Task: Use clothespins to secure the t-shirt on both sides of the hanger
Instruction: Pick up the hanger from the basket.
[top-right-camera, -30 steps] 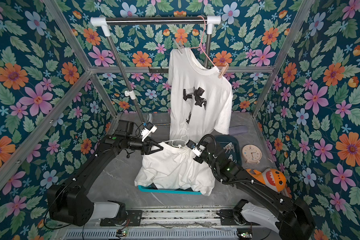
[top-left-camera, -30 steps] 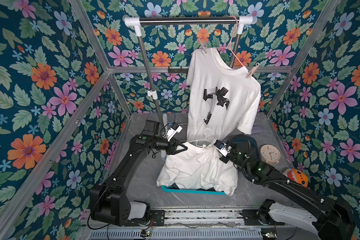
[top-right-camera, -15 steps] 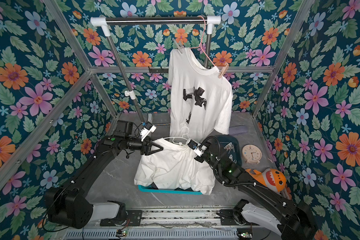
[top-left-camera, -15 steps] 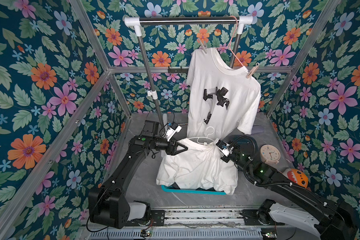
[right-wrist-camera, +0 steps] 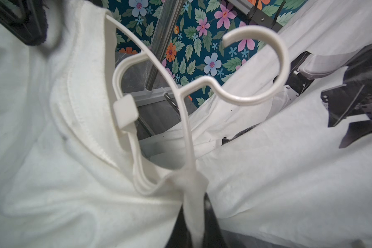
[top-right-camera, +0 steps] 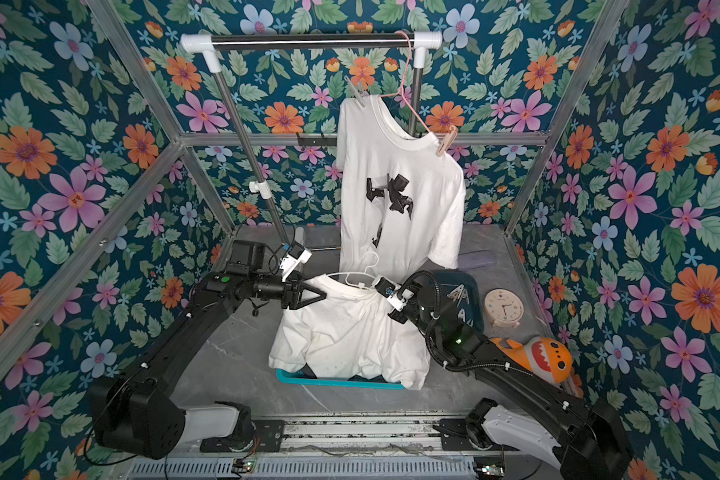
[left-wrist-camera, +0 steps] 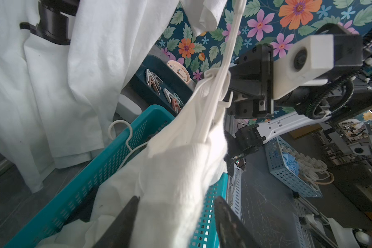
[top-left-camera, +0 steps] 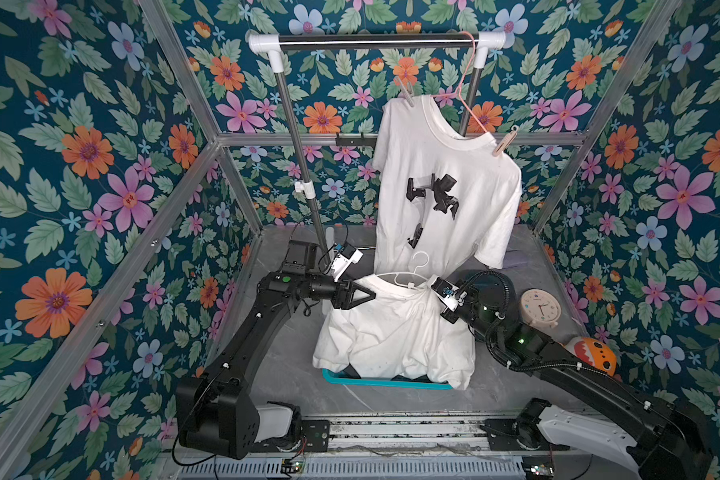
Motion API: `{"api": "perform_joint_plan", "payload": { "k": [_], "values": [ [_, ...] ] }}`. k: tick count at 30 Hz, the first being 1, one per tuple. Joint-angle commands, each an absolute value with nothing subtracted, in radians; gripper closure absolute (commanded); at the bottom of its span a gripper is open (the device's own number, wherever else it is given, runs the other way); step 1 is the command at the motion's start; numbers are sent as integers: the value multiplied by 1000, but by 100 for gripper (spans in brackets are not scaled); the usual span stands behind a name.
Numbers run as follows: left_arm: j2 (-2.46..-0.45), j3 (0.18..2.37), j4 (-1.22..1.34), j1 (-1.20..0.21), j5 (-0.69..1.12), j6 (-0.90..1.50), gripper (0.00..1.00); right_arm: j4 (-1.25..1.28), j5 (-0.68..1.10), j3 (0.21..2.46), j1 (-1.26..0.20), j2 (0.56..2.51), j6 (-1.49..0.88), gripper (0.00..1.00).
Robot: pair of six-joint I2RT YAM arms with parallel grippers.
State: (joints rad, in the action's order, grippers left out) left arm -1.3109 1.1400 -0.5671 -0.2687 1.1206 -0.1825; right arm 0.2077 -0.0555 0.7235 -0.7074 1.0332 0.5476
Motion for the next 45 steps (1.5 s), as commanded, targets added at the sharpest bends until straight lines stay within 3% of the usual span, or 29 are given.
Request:
{"api": "perform_joint_plan", "payload": {
  "k": [1, 5, 6, 8, 11, 19, 28, 39, 45],
  "values": [
    [-1298, 1132, -498, -270, 1123, -143, 95, 284, -68, 732, -709, 1043, 549, 81],
    [-1289, 1126, -486, -272, 1109, -140, 96, 297, -75, 741, -709, 1049, 549, 73],
    [-1287, 1125, -484, -273, 1106, -140, 96, 299, -75, 742, -709, 1051, 546, 68],
    [-1287, 1125, -483, -273, 1086, -138, 99, 300, -78, 745, -709, 1054, 540, 43],
    [-1283, 1120, -485, -274, 1054, -141, 100, 265, -68, 763, -708, 1058, 527, 52],
    [-1220, 1094, -422, -275, 925, -130, 100, 36, 38, 852, -691, 1046, 439, 33],
    [-1196, 1087, -365, -275, 856, -132, 100, -361, 304, 1048, -662, 1064, 283, 31],
    [-1118, 1035, -330, -276, 832, -196, 100, -136, 464, 853, -500, 1003, 169, 34],
    [-1074, 994, -276, -275, 861, -211, 100, -140, 615, 880, -471, 1058, 135, 42]
  ]
}}
